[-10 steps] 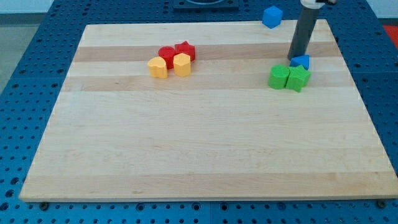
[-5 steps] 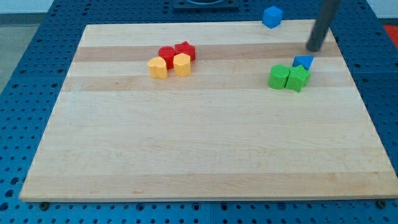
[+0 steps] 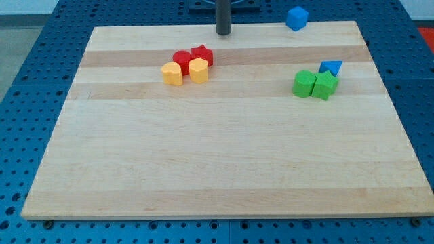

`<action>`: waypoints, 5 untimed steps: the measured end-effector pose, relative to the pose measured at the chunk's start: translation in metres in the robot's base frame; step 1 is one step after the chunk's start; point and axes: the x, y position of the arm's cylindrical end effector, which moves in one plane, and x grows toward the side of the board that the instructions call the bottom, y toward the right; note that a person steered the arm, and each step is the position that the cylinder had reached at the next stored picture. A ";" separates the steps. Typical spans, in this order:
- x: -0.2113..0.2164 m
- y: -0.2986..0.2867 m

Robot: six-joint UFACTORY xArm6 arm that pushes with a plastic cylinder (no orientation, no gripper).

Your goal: Point the arm left to green circle

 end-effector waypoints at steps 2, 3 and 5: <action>0.090 0.054; 0.099 0.133; 0.012 0.290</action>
